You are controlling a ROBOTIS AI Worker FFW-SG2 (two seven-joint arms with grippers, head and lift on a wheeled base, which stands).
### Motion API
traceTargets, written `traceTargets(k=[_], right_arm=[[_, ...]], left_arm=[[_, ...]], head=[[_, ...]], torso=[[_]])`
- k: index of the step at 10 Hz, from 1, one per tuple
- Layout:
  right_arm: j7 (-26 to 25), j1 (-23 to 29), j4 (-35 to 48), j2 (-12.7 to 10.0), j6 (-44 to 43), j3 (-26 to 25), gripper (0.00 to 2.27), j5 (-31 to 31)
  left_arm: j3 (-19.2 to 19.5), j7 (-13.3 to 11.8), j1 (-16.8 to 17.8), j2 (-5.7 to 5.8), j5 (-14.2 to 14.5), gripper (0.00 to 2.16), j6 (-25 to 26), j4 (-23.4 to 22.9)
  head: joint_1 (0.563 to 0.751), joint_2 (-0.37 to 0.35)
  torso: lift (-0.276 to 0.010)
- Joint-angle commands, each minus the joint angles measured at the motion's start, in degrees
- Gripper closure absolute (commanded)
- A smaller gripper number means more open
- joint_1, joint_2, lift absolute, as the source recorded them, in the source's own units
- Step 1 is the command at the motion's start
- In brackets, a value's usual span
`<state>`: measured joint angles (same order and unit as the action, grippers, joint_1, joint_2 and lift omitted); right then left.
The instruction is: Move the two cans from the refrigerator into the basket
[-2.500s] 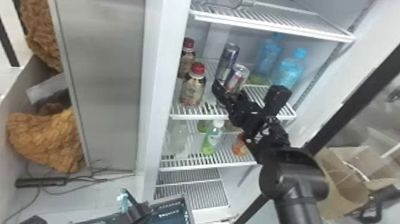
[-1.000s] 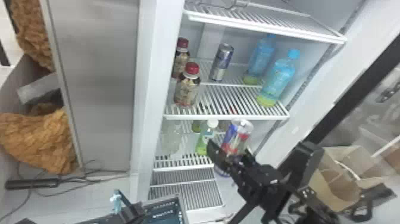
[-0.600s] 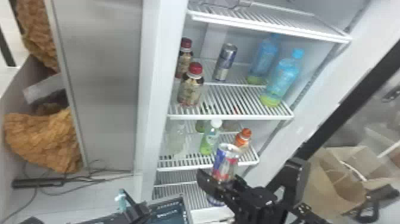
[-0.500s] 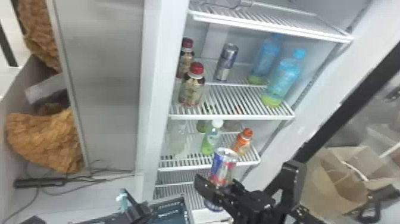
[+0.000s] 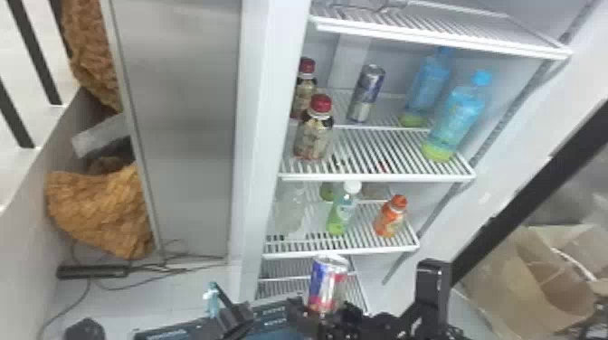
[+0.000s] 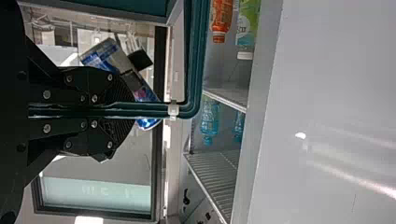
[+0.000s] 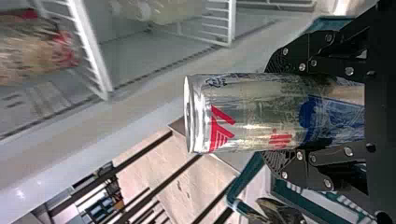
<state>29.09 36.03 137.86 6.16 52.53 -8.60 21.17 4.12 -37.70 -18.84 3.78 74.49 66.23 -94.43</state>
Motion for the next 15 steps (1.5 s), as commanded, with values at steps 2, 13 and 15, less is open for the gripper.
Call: traceTargets(k=[2,13,15], right_arm=[[1.6,-3.0,-5.2,1.6,4.7,3.7,1.22,3.7],[7.4,-6.2,-6.0,3.0,8.5,-0.4,0.12,1.6],[6.9,-5.9,-4.1,2.3,6.4,-4.1,0.12,1.6]], left_arm=[[0.1,0.0,0.0,0.0,0.0,1.19,0.0,0.0],[-0.2,0.1,0.1,0.18,0.0,1.19,0.0,0.0],[-0.1,0.0,0.1,0.18,0.0,1.19,0.0,0.0]], head=[[0.695,-0.23],[0.695,-0.179],[0.695,-0.223]], torso=[[-0.031],[-0.031],[-0.031]])
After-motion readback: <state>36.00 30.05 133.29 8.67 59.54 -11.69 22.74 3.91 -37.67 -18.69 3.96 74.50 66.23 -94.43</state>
